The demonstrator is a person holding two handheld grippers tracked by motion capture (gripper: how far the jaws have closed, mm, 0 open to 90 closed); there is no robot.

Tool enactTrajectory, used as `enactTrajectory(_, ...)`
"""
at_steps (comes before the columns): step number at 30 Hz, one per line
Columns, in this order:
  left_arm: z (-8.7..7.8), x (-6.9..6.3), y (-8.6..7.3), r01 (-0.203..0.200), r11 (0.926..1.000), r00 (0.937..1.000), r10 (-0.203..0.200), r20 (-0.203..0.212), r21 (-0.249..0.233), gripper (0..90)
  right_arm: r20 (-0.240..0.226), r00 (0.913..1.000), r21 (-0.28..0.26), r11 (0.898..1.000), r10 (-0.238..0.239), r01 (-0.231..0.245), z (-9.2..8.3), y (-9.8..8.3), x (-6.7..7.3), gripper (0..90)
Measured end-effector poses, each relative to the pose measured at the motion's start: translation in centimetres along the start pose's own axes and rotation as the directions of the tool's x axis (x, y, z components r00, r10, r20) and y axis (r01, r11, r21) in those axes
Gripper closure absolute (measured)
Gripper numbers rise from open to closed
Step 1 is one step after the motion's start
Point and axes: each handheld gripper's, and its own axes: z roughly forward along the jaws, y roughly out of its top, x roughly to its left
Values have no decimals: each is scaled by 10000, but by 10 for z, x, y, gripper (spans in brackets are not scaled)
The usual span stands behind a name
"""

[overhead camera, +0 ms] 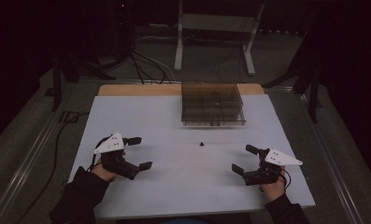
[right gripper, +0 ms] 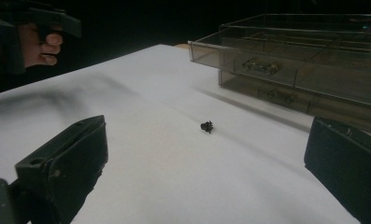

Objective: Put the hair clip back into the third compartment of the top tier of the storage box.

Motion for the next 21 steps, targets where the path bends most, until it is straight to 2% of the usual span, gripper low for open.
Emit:
enactTrajectory(15,24,1,23,-249,9996,9980,240,591,135,5,-1,10000,-4,10000,42,-42,-1,0,-1,0)
enactTrajectory(21,33,0,28,-434,9989,9971,422,629,182,5,-8,10000,-25,10000,90,-91,-2,0,-1,0)
